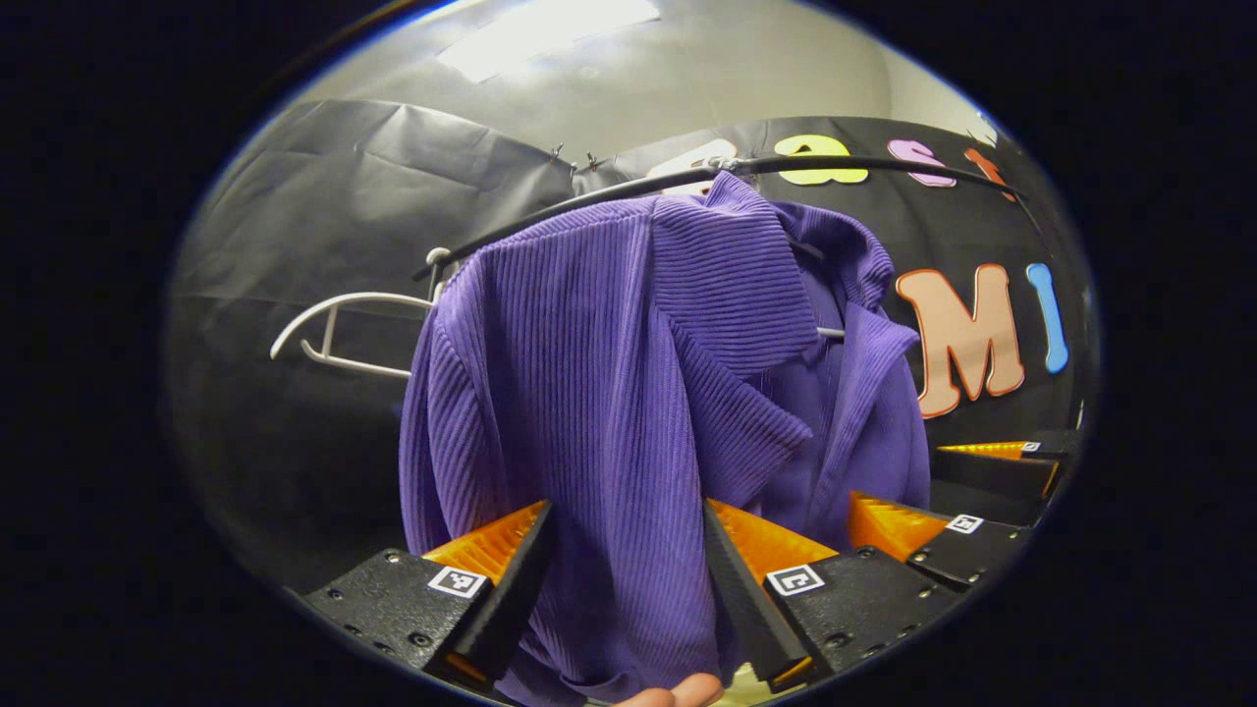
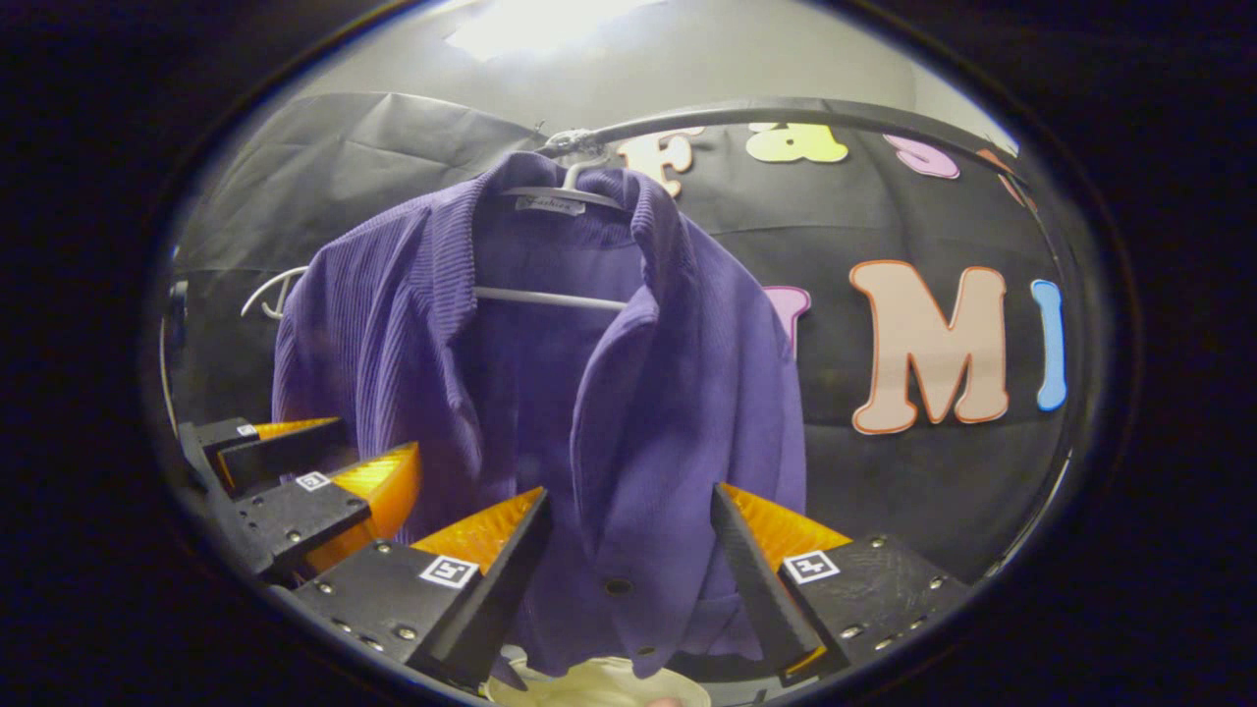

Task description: Grasp the clothes on the hanger with both hands and then place them into the laundry hamper below.

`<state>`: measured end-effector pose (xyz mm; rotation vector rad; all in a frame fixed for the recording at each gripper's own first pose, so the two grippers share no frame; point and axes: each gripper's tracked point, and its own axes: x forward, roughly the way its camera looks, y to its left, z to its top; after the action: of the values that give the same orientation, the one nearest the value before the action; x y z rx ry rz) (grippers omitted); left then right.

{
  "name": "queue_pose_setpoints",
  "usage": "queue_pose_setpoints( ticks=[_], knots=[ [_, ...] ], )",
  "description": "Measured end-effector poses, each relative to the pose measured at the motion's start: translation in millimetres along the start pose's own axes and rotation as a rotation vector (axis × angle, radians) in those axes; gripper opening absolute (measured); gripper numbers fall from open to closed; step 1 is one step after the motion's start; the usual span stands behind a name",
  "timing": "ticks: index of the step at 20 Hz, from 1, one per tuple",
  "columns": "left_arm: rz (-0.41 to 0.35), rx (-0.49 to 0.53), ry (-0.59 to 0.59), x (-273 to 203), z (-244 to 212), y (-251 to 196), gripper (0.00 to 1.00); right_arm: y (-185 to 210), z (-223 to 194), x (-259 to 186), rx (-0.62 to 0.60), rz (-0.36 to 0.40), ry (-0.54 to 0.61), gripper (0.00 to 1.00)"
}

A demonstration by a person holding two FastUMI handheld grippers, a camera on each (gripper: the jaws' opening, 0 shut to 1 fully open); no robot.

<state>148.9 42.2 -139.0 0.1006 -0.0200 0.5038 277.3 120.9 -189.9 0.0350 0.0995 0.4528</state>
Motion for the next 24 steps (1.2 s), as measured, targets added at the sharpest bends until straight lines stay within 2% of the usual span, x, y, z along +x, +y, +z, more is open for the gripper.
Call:
queue_pose_setpoints(
  ticks=[2, 3, 5, 8, 11, 12, 13, 14, 15, 17, 18, 20, 22, 24],
  knots=[
    [-0.001, -0.011, -0.001, 8.2, -0.1, 2.6, 0.84, 1.5, 6.2, 14.0, -0.005, 0.0, 0.004, 0.96],
    [-0.019, -0.016, -0.006, 12.5, -0.3, 0.6, 0.82, -0.5, 8.3, 20.3, -0.017, -0.016, 0.002, 0.96],
    [-0.072, -0.006, -0.024, 18.7, -3.2, -3.3, 0.72, 1.7, 13.0, 28.6, -0.022, -0.026, -0.018, 0.96],
    [-0.097, 0.021, -0.022, 23.9, -13.0, 1.1, 0.44, 13.2, 11.9, 42.0, -0.023, -0.014, -0.031, 0.98],
    [-0.146, 0.025, -0.031, 26.4, -9.9, 0.7, 0.17, 2.2, 17.8, 56.7, 0.021, -0.065, -0.069, 0.96],
    [-0.185, 0.005, -0.031, 25.4, -7.7, -2.6, 0.06, -1.8, 26.5, 61.4, 0.041, -0.084, -0.102, 0.94],
    [-0.229, -0.025, -0.028, 20.4, -5.8, -8.0, 0.03, -8.0, 34.6, 65.0, 0.051, -0.105, -0.129, 0.94],
    [-0.262, -0.056, -0.023, 17.5, -2.0, -9.4, 0.03, -17.2, 38.5, 66.0, 0.054, -0.143, -0.14, 0.96],
    [-0.298, -0.087, -0.017, 14.5, 1.7, -11.7, 0.02, -24.1, 41.0, 67.5, 0.051, -0.164, -0.142, 0.94],
    [-0.375, -0.136, 0.006, 4.9, 6.5, -16.4, 0.02, -31.1, 46.0, 73.0, 0.049, -0.191, -0.134, 0.97],
    [-0.41, -0.154, 0.005, -2.7, 10.9, -18.3, 0.02, -42.4, 47.1, 72.6, 0.052, -0.227, -0.124, 0.68],
    [-0.485, -0.177, 0.007, -16.6, 19.5, -22.9, 0.0, -51.5, 50.7, 70.4, 0.065, -0.252, -0.112, 0.11],
    [-0.547, -0.201, 0.007, -30.1, 24.7, -25.7, 0.01, -55.8, 56.7, 61.2, 0.066, -0.259, -0.126, 0.02],
    [-0.613, -0.235, 0.006, -43.8, 29.9, -26.9, 0.01, -59.5, 55.2, 49.5, 0.08, -0.272, -0.109, 0.01]
  ],
)
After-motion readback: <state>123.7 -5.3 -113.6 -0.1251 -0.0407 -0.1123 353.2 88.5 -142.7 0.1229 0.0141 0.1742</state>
